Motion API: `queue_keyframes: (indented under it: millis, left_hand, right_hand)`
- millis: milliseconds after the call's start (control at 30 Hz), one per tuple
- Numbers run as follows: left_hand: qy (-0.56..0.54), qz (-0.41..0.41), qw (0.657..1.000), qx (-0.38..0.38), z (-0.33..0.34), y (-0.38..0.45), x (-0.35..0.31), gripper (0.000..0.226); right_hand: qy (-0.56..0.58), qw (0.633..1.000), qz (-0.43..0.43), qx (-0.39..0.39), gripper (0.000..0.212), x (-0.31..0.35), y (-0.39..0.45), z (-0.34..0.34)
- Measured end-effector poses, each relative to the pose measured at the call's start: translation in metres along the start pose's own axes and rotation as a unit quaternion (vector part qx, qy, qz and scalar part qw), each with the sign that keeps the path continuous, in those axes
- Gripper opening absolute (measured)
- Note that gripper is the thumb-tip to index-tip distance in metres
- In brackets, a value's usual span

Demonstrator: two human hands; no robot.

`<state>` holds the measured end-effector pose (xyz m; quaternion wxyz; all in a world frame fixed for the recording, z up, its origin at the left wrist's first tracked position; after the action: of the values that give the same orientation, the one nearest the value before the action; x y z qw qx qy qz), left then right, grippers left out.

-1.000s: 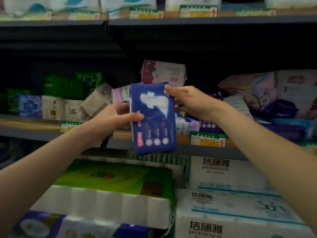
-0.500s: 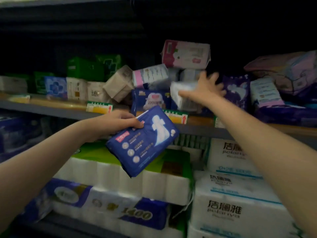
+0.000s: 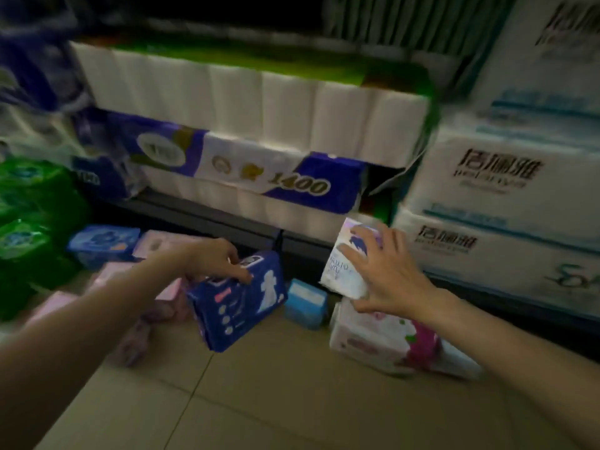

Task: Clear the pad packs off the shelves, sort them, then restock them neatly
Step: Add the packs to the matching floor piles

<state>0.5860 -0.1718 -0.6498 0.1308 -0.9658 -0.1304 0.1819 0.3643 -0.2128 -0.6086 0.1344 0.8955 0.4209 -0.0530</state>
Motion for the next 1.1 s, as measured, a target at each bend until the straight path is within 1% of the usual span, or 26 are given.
queue_keyframes:
  millis: [33,67,133,167,200,233,300,333,400,433,500,567,633,700,800,833,900,933,1000,1033,1100]
  left_hand:
    - [0.007,-0.002,1.000,-0.005,0.014,-0.002,0.003,0.037]
    - [0.010,0.000,1.000,-0.010,0.026,-0.002,0.005,0.036]
    - [0.025,0.010,1.000,-0.014,0.045,-0.001,0.007,0.043]
    - [0.035,0.017,0.999,-0.015,0.052,0.000,0.006,0.046]
    - [0.043,0.021,0.999,-0.012,0.059,0.002,0.004,0.049]
    - [0.051,0.029,0.998,-0.010,0.064,0.005,0.000,0.051]
    - [0.060,0.043,0.997,-0.014,0.066,0.012,-0.010,0.052]
    - [0.058,0.047,0.997,-0.017,0.065,0.014,-0.016,0.052]
    - [0.045,0.058,0.997,-0.013,0.064,0.018,-0.028,0.050]
    - [0.043,0.065,0.997,-0.009,0.064,0.019,-0.034,0.048]
    - [0.047,0.079,0.996,-0.003,0.064,0.020,-0.040,0.046]
    - [0.043,0.086,0.995,0.004,0.065,0.022,-0.043,0.045]
    - [0.030,0.086,0.996,0.012,0.067,0.023,-0.043,0.045]
    - [0.016,0.082,0.996,0.022,0.069,0.021,-0.043,0.045]
    - [0.002,0.082,0.996,0.037,0.068,0.016,-0.045,0.044]
    - [-0.002,0.081,0.996,0.042,0.068,0.014,-0.046,0.044]
    - [-0.007,0.078,0.995,0.054,0.071,0.009,-0.047,0.045]
    - [-0.007,0.078,0.995,0.058,0.076,0.007,-0.048,0.045]
    - [-0.002,0.080,0.995,0.063,0.088,0.004,-0.048,0.045]
    - [0.002,0.081,0.995,0.064,0.093,0.003,-0.048,0.044]
    - [0.001,0.088,0.994,0.065,0.098,0.002,-0.051,0.036]
  right_hand:
    - [-0.049,0.998,-0.032,0.009,0.104,0.007,-0.008,0.020]
    - [-0.092,0.994,-0.055,0.010,0.097,0.011,-0.015,0.032]
    - [-0.132,0.987,-0.090,-0.021,0.078,0.017,-0.029,0.046]
    - [-0.114,0.988,-0.093,-0.040,0.077,0.016,-0.036,0.048]
    - [-0.074,0.992,-0.085,-0.061,0.080,0.011,-0.041,0.048]
    - [-0.021,0.994,-0.059,-0.085,0.083,0.003,-0.043,0.043]
    - [0.105,0.986,0.033,-0.127,0.084,-0.021,-0.038,0.024]
    - [0.156,0.974,0.085,-0.140,0.079,-0.035,-0.034,0.019]
    - [0.228,0.954,0.169,-0.099,0.062,-0.056,-0.023,0.024]
    - [0.249,0.946,0.193,-0.075,0.054,-0.063,-0.018,0.029]
    - [0.230,0.953,0.196,-0.041,0.045,-0.064,-0.009,0.034]
    - [0.203,0.959,0.196,0.015,0.047,-0.059,-0.005,0.043]
    - [0.207,0.955,0.206,0.058,0.050,-0.055,-0.004,0.050]
    - [0.220,0.948,0.218,0.070,0.057,-0.056,-0.002,0.048]
    - [0.276,0.924,0.254,0.078,0.077,-0.068,-0.007,0.044]
    - [0.282,0.922,0.249,0.089,0.079,-0.069,-0.010,0.043]
    - [0.242,0.939,0.215,0.118,0.073,-0.066,-0.020,0.043]
    - [0.218,0.947,0.203,0.121,0.068,-0.066,-0.025,0.043]
    - [0.206,0.951,0.213,0.089,0.057,-0.072,-0.029,0.038]
    - [0.224,0.944,0.236,0.061,0.052,-0.078,-0.030,0.033]
    - [0.279,0.917,0.287,0.005,0.046,-0.093,-0.032,0.023]
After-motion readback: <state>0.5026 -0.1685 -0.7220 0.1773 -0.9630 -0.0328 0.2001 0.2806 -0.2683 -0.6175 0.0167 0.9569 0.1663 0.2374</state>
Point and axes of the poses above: each hand's wrist, its own y-axis towards the middle knuckle, its own z-axis out of the palm, x = y × z, the point moved 10 cm from there along y, towards the middle knuckle, and after that the axes turned 15 degrees about -x, right-handed, at the moved point
